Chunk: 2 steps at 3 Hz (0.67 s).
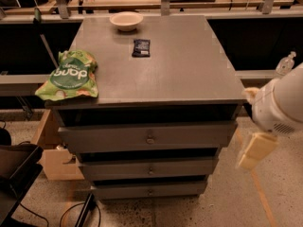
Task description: Open middle drawer
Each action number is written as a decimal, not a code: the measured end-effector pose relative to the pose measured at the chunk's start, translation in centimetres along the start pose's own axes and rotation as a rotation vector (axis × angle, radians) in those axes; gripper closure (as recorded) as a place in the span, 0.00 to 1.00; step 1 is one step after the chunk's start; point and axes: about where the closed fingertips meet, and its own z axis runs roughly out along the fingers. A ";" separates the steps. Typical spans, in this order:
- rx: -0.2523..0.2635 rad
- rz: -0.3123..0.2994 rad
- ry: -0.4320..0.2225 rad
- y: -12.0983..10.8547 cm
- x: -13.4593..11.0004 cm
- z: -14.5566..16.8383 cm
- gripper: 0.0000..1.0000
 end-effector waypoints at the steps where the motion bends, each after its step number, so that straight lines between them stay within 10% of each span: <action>1: -0.053 -0.004 -0.034 3.1 1.0 8.0 0.00; 2: -0.053 -0.025 -0.037 5.9 0.4 14.4 0.00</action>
Offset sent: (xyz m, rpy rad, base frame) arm 0.0578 0.0804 -0.2106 0.0902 -0.2568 0.0091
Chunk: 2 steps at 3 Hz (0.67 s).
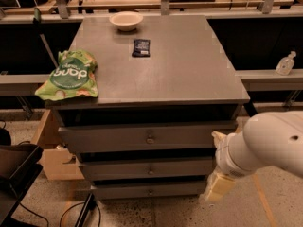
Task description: Open middle drawer
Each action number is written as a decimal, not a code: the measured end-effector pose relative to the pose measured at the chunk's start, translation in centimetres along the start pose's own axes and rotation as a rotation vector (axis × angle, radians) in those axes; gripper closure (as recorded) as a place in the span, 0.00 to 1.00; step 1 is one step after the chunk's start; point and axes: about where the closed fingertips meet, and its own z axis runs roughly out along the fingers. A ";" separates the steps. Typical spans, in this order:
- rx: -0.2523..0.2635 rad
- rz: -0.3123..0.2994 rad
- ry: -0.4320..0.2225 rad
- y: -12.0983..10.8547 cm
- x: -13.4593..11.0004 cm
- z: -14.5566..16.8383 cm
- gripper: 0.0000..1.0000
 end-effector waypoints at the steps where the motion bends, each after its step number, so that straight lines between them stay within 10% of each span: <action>1: 0.060 -0.016 0.018 1.2 -0.6 5.0 0.00; 2: 0.141 0.010 0.003 -0.5 -0.8 5.0 0.00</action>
Offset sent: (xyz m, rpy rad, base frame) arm 0.0021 0.0170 -0.0410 -0.0286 -0.0377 -0.0025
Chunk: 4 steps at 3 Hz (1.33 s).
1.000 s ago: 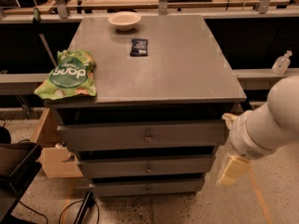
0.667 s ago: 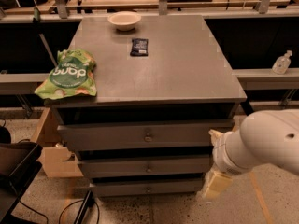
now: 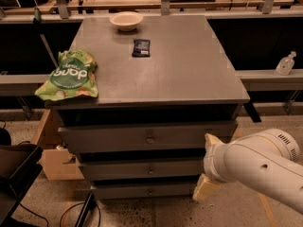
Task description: Open middle drawer
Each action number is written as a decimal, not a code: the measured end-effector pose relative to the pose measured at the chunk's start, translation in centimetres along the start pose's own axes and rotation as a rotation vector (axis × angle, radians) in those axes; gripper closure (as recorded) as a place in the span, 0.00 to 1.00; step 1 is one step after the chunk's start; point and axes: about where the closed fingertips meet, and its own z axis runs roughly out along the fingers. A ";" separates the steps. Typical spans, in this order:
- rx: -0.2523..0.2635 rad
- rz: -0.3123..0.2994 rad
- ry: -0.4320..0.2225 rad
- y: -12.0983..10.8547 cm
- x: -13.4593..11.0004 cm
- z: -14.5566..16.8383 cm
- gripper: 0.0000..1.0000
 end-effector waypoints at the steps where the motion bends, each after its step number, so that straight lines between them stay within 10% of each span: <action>1: 0.002 0.002 -0.002 -0.1 -0.1 -0.1 0.00; 4: -0.052 0.008 -0.052 4.6 -0.6 11.4 0.00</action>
Offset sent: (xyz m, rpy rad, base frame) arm 0.0033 0.0363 -0.0968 0.0428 0.0425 -0.0271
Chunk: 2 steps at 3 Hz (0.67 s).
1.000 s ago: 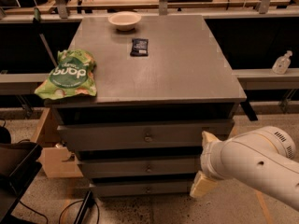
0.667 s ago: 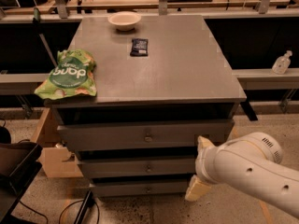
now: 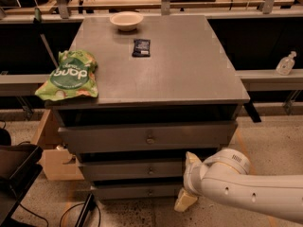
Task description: Open middle drawer
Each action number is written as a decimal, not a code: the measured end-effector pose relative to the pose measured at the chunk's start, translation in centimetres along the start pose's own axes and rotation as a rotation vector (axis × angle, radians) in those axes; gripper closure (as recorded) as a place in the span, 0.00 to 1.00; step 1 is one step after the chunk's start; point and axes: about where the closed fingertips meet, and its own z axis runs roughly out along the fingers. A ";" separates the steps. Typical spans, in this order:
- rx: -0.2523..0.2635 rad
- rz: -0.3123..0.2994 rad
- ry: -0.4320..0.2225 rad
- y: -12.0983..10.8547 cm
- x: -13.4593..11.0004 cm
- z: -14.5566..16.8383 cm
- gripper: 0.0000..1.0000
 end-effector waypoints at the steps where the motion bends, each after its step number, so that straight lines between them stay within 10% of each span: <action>1: -0.016 -0.064 0.011 -1.2 -2.6 8.3 0.00; 2: 0.003 -0.116 0.014 -1.5 -2.5 8.8 0.00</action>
Offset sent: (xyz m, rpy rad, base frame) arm 0.0668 0.0801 -0.1213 -0.0977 -0.0539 0.1437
